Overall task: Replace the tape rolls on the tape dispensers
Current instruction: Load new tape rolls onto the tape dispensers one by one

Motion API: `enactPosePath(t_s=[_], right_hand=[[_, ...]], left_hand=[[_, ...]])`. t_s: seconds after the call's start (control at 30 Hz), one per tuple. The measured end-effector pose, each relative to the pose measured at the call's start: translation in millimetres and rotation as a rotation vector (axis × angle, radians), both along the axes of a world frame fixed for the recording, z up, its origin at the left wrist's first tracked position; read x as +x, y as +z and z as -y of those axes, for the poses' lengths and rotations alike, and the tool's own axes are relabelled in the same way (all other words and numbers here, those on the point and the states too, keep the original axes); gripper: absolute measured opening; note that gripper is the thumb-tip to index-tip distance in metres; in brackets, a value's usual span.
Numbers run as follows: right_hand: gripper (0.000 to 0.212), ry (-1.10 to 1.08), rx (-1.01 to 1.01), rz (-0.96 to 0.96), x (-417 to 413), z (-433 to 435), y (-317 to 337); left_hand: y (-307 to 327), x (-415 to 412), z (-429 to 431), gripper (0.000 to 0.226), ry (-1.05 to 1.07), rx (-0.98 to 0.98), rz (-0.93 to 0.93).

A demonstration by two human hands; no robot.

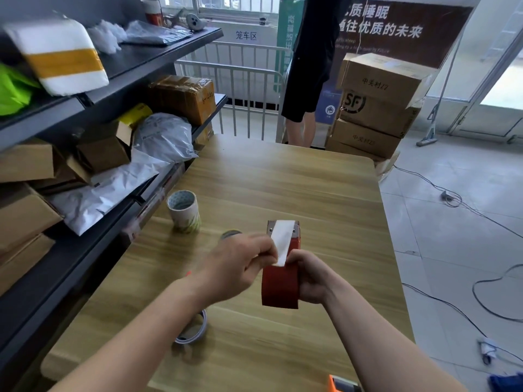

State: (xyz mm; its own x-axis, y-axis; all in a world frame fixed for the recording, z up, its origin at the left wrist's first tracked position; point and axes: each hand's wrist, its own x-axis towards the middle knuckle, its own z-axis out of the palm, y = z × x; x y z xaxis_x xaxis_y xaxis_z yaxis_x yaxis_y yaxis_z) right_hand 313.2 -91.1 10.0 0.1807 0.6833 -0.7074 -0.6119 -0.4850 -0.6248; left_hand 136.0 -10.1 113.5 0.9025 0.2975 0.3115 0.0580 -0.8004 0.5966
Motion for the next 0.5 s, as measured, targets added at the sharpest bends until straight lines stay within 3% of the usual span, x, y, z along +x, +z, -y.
enactPosePath(t_s=[0.2,0.5], right_hand=[[0.045,0.001,0.128,-0.091,0,11,18],[0.050,-0.044,0.169,-0.166,-20,22,31]], left_hand=[[-25,-6,25,0.011,0.001,0.188,0.003],[-61,-20,45,0.016,0.078,0.324,0.017]])
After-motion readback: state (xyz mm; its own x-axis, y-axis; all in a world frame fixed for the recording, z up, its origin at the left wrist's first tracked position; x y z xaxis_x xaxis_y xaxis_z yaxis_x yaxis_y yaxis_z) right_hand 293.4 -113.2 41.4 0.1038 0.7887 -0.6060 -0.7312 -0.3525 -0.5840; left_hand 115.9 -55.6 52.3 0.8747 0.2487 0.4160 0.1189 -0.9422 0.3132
